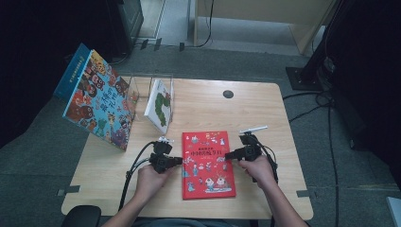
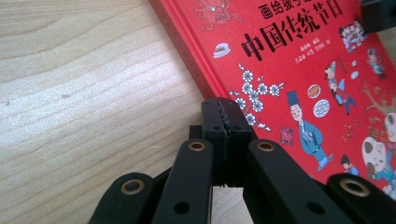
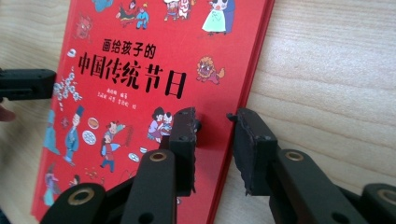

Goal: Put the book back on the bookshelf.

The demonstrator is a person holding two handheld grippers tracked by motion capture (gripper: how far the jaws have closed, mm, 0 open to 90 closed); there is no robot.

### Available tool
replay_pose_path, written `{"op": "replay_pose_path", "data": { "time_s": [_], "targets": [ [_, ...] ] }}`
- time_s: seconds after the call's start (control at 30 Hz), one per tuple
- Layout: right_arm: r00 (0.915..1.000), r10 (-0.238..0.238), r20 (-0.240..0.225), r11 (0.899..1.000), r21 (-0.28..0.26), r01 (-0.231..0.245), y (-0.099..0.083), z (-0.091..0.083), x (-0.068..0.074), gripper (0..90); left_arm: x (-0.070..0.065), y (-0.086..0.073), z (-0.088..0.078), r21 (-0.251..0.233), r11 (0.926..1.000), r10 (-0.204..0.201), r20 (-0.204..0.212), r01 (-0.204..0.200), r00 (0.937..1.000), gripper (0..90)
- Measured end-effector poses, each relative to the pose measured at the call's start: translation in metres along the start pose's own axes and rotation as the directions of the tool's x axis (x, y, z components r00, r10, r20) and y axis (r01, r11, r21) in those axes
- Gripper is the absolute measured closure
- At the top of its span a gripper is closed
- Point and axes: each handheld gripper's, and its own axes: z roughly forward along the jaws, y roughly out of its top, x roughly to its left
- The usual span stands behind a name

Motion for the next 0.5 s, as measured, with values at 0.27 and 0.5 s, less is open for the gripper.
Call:
{"op": "replay_pose_path", "data": {
  "time_s": [0.27, 0.5],
  "targets": [
    [0.9989, -0.045, -0.012, 0.999, -0.015, 0.045, 0.009, -0.020, 0.008, 71.3, -0.004, -0.002, 0.001, 0.008, 0.9999, 0.014, 0.015, -0.014, 0.9998, 90.0],
    [0.9942, -0.106, 0.016, 0.994, -0.025, 0.107, 0.022, -0.037, 0.023, 70.5, -0.011, -0.003, 0.004, 0.011, 0.9996, 0.025, 0.035, -0.026, 0.9991, 90.0]
  ]
}}
